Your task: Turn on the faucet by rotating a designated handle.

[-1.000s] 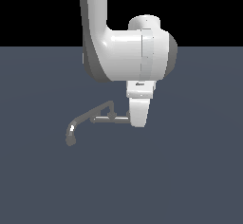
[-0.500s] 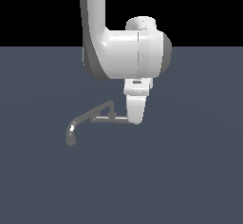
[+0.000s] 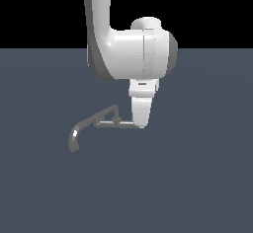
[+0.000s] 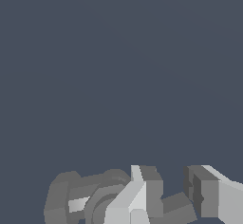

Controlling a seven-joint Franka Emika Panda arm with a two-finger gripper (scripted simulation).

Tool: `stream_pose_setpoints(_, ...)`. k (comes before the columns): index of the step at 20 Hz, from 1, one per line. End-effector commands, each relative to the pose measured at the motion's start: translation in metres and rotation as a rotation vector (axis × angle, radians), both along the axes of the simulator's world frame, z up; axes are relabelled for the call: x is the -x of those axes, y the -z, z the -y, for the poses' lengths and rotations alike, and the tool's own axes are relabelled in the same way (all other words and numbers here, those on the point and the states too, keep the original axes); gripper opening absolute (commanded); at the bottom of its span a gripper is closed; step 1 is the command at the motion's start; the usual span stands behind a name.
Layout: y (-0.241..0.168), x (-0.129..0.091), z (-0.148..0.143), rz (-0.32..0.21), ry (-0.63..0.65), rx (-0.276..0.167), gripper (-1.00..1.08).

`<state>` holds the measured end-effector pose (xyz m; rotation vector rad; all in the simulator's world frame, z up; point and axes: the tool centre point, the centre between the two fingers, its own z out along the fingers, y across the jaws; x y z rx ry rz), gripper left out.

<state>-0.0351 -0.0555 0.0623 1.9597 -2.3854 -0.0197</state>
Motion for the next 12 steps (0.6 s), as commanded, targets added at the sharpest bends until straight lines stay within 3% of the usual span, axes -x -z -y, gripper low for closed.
stream_pose_setpoints(1,0.001,-0.02,-0.018,0.025,-0.033,-0.009,-1.0)
stream_pose_setpoints(12,0.001,-0.057,-0.055,0.049,-0.1,-0.027,-1.0)
